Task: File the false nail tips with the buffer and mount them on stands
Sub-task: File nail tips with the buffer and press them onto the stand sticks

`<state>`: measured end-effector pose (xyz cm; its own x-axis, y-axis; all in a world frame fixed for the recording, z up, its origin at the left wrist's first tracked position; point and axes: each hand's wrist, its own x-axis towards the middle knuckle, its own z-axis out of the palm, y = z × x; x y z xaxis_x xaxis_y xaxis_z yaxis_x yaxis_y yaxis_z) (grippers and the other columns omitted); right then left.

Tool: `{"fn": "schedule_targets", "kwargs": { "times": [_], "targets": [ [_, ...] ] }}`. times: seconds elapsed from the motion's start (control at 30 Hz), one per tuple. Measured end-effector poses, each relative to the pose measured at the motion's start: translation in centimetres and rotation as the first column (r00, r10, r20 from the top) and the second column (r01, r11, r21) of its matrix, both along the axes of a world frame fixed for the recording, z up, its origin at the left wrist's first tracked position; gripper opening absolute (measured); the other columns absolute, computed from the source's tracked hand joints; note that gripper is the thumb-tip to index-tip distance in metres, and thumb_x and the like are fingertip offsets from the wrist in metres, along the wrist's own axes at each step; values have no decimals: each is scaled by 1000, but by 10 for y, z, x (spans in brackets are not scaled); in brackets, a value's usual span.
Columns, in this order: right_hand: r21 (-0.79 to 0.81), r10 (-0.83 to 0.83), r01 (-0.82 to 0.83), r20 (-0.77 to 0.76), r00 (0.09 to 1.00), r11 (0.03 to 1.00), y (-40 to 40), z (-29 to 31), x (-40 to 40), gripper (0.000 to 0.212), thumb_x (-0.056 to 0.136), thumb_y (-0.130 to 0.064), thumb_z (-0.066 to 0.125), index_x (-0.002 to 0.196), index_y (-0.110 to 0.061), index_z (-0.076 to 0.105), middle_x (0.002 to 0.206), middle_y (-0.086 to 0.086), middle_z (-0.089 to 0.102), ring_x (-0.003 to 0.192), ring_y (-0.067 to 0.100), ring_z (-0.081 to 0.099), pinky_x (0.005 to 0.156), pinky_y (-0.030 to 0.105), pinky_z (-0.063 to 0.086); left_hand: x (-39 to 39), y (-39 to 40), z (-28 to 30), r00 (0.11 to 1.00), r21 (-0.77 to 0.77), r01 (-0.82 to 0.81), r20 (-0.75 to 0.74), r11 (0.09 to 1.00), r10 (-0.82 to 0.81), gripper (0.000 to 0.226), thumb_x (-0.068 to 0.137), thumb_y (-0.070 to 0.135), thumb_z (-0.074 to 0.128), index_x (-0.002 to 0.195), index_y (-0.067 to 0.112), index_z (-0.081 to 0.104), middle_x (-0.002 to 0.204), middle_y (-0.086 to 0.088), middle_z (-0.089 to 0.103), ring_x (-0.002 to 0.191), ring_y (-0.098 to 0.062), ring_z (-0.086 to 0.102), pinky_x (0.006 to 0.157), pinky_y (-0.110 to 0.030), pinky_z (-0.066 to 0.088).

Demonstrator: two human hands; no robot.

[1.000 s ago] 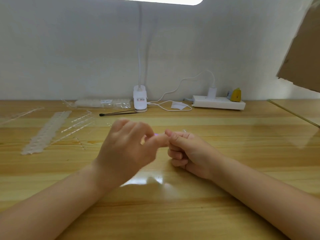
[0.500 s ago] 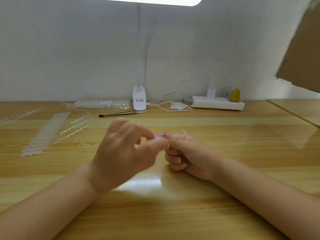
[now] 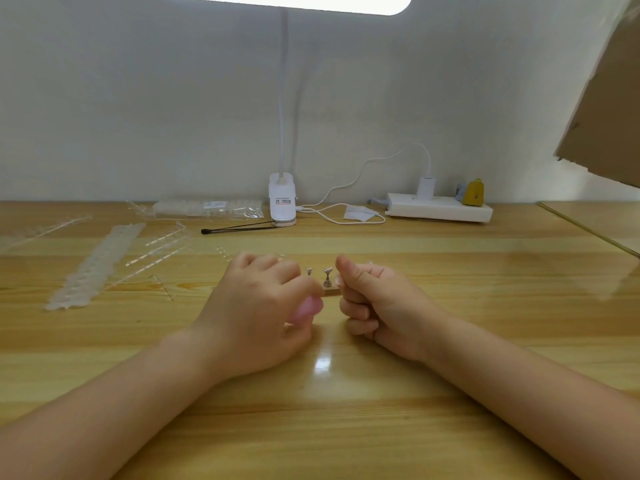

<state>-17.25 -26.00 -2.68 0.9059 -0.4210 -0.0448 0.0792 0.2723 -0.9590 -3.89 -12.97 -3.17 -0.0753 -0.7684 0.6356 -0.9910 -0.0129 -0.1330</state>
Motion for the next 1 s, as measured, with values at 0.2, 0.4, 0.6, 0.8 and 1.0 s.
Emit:
{"fn": "schedule_targets", "kwargs": {
  "times": [0.2,0.4,0.6,0.8,1.0],
  "targets": [
    [-34,-18,18,2,1000,999,0,-2,2,30,73,-39,65,51,-20,59,52,-4,25,43,7,26,34,15,22,-7,1,2,884,-64,78,-457,995,-99,42,81,55,54,105,24,69,87,13,64,75,-7,58,74,-41,48],
    [-148,-3,-6,-58,998,989,4,-4,1,65,61,-51,70,97,3,62,50,-5,31,46,9,26,36,17,25,-19,-2,0,710,-190,109,-672,976,-210,21,73,42,69,93,34,73,77,11,66,70,-13,59,69,-28,49],
    [-146,-172,163,-52,984,976,6,-2,1,46,77,-58,57,61,-15,63,47,-4,31,41,10,30,37,18,26,-16,-2,-2,741,-158,63,-654,985,-152,18,77,30,75,94,29,72,78,15,67,73,-10,60,68,-20,47],
    [-671,-438,360,58,897,648,-18,0,-11,31,93,-30,53,73,-9,65,49,3,41,44,9,37,47,27,32,10,-2,-8,824,39,-276,-505,960,258,24,92,40,56,111,25,59,97,16,64,90,-10,63,89,-34,39],
    [-1000,-482,-5,-19,876,31,-17,-15,-10,20,89,-32,53,91,-22,70,66,-7,60,64,14,55,55,29,42,9,-9,-16,798,166,-234,-530,958,287,15,95,37,51,108,29,50,102,14,65,97,-11,58,82,-27,30]
  ]
}}
